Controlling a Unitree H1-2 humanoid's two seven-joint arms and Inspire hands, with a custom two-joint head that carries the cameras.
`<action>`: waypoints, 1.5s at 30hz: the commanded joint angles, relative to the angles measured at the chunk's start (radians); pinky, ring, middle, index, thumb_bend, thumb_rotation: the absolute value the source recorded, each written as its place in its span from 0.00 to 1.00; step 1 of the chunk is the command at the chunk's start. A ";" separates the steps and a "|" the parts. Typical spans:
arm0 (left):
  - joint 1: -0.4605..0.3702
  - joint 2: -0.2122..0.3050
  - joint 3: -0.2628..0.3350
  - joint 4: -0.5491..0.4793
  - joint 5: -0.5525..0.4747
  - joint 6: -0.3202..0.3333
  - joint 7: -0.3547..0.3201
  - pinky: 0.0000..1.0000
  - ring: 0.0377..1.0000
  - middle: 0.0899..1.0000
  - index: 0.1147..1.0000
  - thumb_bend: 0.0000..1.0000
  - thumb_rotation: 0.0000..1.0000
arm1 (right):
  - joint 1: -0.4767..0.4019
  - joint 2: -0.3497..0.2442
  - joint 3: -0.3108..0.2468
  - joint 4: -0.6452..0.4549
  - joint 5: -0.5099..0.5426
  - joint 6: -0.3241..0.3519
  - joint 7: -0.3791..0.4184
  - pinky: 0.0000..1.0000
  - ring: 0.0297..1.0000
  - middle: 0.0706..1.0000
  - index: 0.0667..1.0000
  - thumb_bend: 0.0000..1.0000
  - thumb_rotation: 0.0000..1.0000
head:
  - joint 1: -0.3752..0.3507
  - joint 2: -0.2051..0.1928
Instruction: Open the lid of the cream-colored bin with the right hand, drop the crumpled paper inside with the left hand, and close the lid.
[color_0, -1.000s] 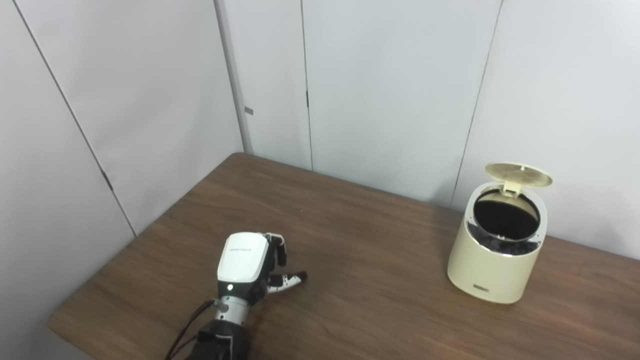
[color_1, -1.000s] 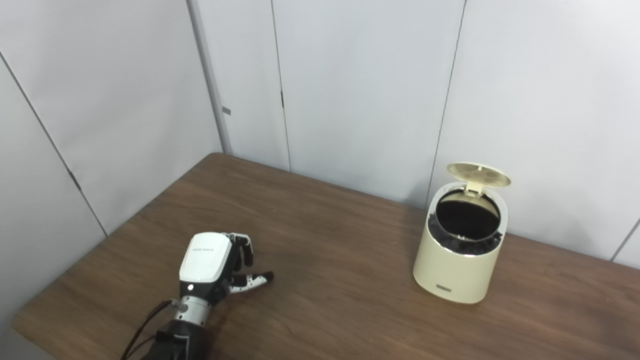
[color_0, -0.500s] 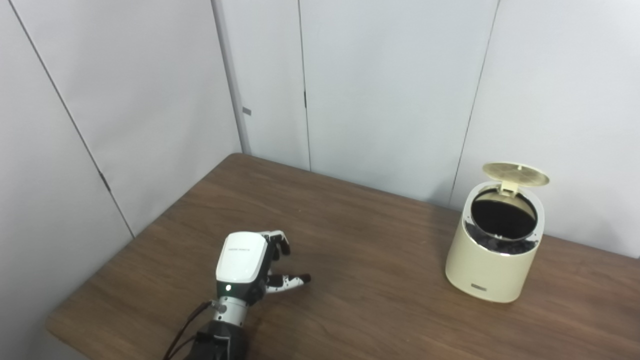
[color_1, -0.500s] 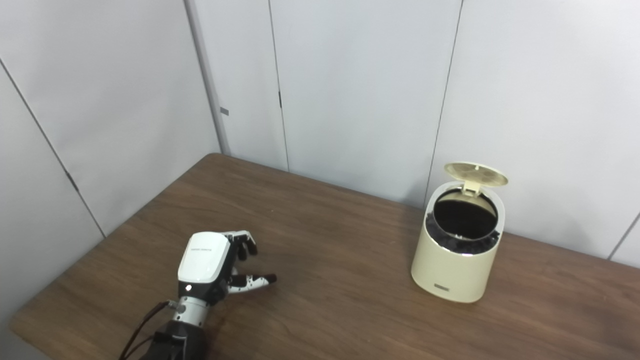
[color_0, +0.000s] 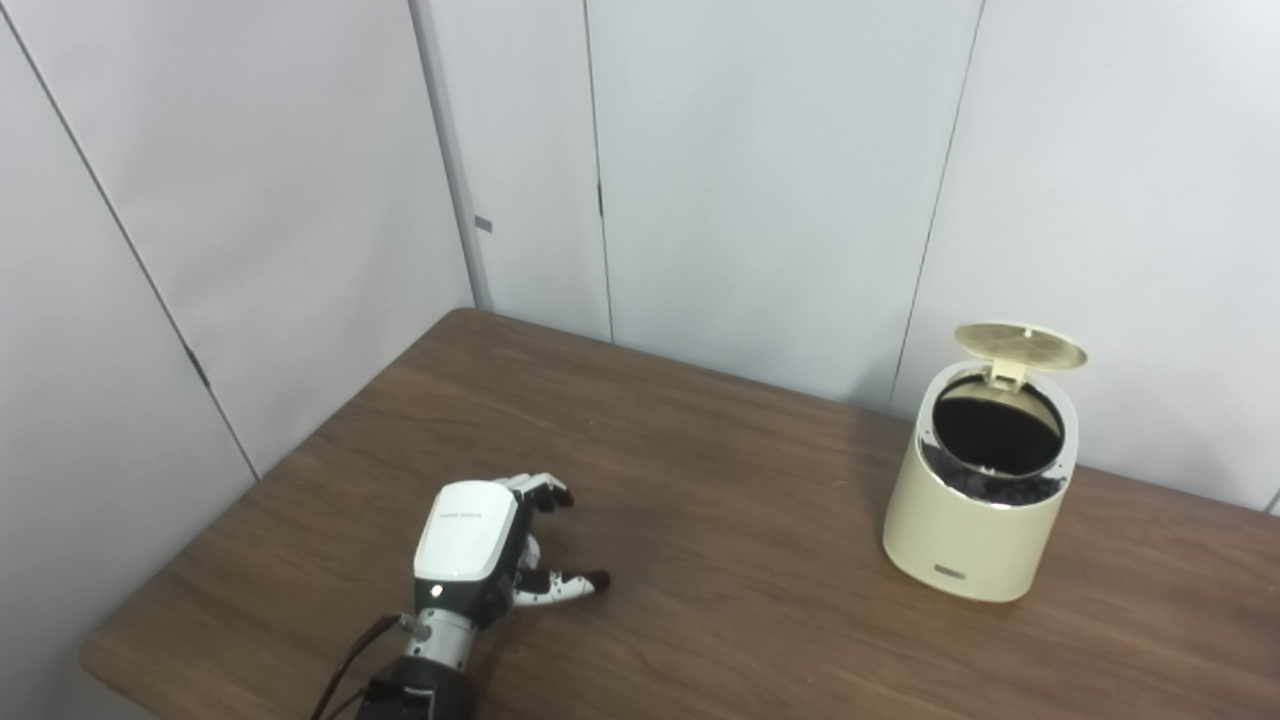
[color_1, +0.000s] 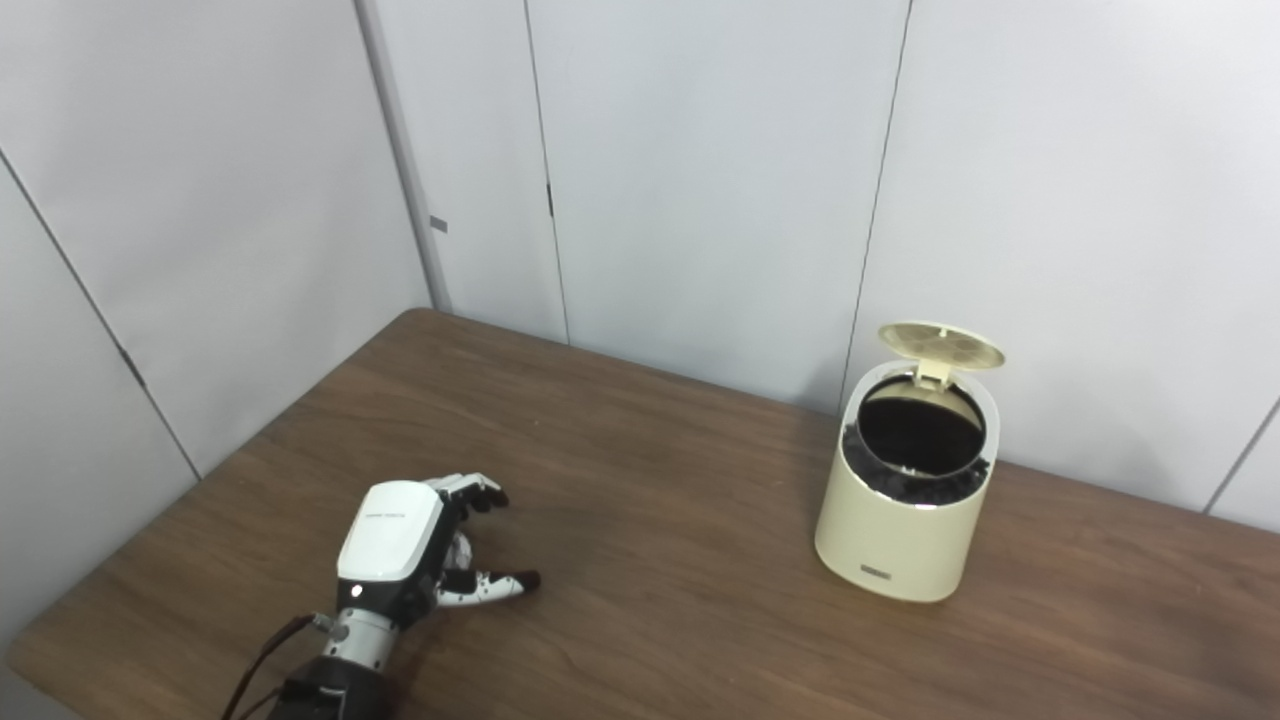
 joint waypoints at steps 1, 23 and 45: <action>0.038 -0.001 -0.008 0.030 0.001 -0.013 0.023 0.49 0.54 0.56 0.56 1.00 0.41 | -0.023 -0.012 -0.005 -0.032 -0.005 -0.031 0.001 0.51 0.68 0.71 0.68 0.10 0.55 | 0.002 0.001; 0.113 0.021 0.056 -0.049 -0.003 0.013 -0.051 0.50 0.56 0.58 0.58 1.00 0.43 | -0.022 -0.017 -0.011 -0.038 0.012 -0.026 0.008 0.50 0.66 0.69 0.68 0.08 0.51 | 0.007 0.007; 0.133 0.023 0.094 0.013 0.009 -0.008 0.010 0.48 0.54 0.57 0.57 0.94 0.40 | -0.015 -0.019 -0.009 -0.039 0.010 -0.029 0.013 0.50 0.67 0.70 0.69 0.07 0.47 | 0.001 0.004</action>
